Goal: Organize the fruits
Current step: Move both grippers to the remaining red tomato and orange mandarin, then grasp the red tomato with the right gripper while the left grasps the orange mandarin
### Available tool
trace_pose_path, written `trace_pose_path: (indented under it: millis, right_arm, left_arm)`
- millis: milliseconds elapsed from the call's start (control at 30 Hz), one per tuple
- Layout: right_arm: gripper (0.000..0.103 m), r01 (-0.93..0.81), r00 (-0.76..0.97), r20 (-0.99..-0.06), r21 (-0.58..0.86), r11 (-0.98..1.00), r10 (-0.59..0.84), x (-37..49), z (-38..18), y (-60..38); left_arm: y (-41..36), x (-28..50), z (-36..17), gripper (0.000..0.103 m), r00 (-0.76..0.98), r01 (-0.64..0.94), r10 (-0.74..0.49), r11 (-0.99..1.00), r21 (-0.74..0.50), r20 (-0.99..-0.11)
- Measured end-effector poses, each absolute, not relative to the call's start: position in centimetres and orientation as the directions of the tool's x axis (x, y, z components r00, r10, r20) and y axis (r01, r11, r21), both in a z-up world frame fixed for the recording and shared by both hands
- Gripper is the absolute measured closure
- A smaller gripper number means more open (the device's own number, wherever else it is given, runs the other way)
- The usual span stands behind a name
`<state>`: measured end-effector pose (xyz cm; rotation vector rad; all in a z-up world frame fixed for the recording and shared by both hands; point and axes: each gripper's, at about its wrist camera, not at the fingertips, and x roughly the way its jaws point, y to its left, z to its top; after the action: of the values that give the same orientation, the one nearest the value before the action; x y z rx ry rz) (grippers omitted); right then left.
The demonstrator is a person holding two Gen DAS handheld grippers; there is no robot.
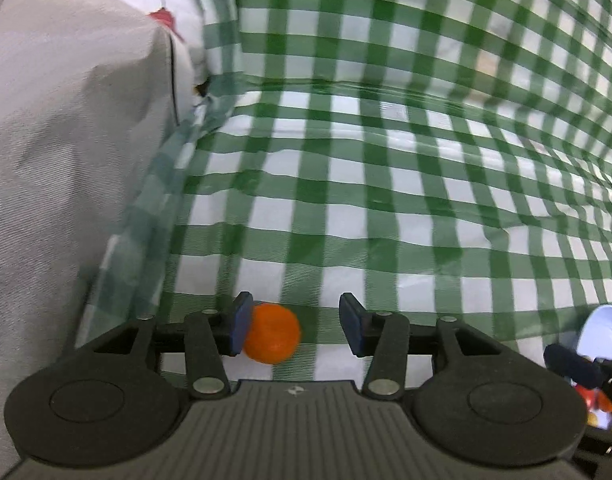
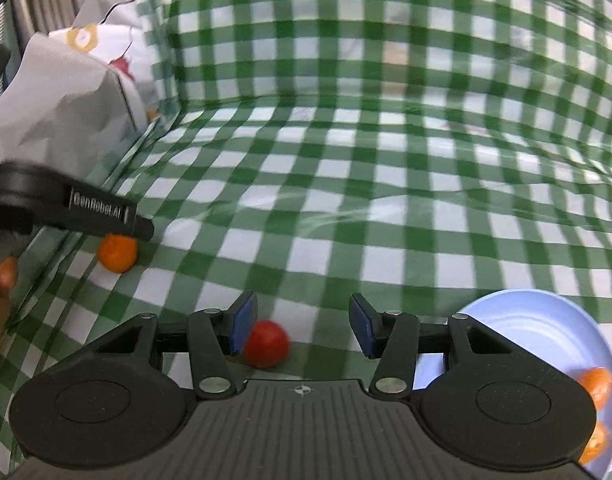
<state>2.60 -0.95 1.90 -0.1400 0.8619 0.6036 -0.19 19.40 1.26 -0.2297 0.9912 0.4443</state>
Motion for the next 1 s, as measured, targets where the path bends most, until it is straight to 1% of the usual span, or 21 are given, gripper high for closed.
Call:
trace_pose_path:
  millis: [167,467,567,633,667,833,1000]
  right_arm:
    - [0.050,-0.571,0.465,-0.765,0.126,0.811,0.446,2.6,1.1,0.2]
    - [0.051,-0.606,0.424,-0.793,0.111,0.787,0.438,2.1,0.0,1.3]
    - [0.059,-0.617,0.416,-0.799,0.103,0.780,0.434,2.1,-0.3,1.7]
    - [0.069,-0.625,0.414,-0.802,0.094,0.775,0.431,2.0,-0.5,1.9]
    - [0.071,-0.629,0.415,-0.804,0.085,0.772,0.426,1.9,-0.5,2.0]
    - [0.072,-0.630,0.430,-0.795,0.075,0.773,0.427,1.7,-0.2,1.8]
    - [0.072,-0.599,0.474,-0.769,0.074,0.797,0.428,2.0,0.8,1.1]
  left_arm:
    - [20.1,-0.3,0.8,0.048,0.443,-0.470,0.251,0.883,0.015,-0.861]
    - [20.4,-0.4,0.3,0.048,0.411,-0.491,0.275,0.870,0.043,-0.869]
    - [20.5,-0.5,-0.1,0.049,0.400,-0.489,0.264,0.871,0.039,-0.877]
    - [20.5,-0.7,-0.3,0.057,0.397,-0.484,0.254,0.874,0.034,-0.882]
    - [20.4,-0.8,-0.4,0.062,0.394,-0.482,0.257,0.875,0.040,-0.883]
    - [19.8,-1.1,0.4,0.064,0.420,-0.462,0.255,0.886,0.036,-0.871]
    - [18.3,-0.9,0.8,0.064,0.460,-0.381,0.180,0.925,-0.011,-0.870]
